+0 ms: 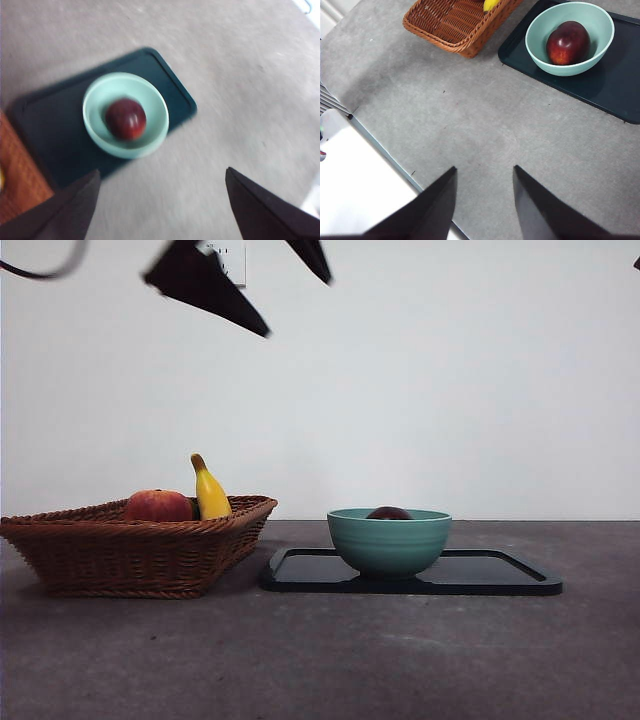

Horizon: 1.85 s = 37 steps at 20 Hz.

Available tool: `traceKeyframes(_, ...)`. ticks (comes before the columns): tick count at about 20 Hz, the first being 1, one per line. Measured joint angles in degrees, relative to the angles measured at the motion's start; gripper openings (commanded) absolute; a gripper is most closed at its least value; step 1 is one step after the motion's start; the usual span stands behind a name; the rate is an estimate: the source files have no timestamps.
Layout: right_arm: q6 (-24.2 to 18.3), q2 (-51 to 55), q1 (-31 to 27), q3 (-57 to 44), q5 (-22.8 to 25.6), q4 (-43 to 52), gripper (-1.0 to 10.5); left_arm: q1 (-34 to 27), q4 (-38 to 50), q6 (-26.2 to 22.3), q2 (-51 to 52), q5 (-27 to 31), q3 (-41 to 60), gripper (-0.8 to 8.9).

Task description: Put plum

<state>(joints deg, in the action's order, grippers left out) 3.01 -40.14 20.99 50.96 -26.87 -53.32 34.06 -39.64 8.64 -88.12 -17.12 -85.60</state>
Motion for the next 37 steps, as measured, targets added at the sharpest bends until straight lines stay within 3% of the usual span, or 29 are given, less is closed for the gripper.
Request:
traceKeyframes(14, 0.0, 0.0, 0.0, 0.0, 0.0, 0.0, 1.8, 2.4, 0.4, 0.0, -33.4, 6.9, -24.8, 4.05)
traceKeyframes(21, 0.0, 0.0, 0.0, 0.0, 0.0, 0.0, 1.8, 4.0, 0.3, -0.2, -39.1, 7.7, -25.7, 4.05)
traceKeyframes(37, 0.0, 0.0, 0.0, 0.0, 0.0, 0.0, 1.8, 6.4, -1.8, -3.7, -41.9, 10.8, -25.7, 4.01)
